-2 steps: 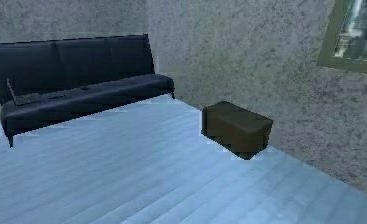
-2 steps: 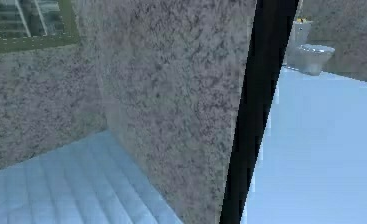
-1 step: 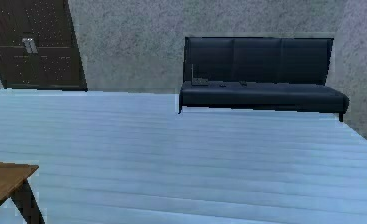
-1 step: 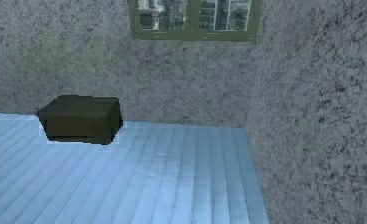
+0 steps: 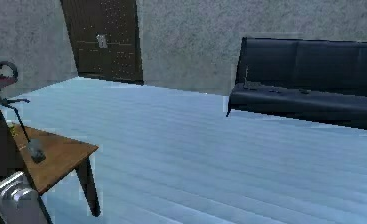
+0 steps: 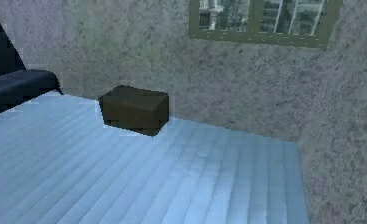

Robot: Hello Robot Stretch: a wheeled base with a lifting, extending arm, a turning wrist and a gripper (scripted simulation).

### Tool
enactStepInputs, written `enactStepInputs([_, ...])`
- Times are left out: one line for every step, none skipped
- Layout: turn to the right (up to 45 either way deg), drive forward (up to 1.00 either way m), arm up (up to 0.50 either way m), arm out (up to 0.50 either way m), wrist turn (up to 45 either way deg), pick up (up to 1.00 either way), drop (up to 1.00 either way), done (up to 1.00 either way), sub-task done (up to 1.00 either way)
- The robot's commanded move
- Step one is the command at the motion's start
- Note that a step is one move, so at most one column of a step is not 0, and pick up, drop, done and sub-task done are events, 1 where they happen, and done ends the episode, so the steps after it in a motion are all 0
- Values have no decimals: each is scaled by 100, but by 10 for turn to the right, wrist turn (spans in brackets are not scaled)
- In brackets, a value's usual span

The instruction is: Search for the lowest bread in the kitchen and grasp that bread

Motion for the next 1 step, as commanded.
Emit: enactStepInputs([0,100,0,0,0,0,0,0,0])
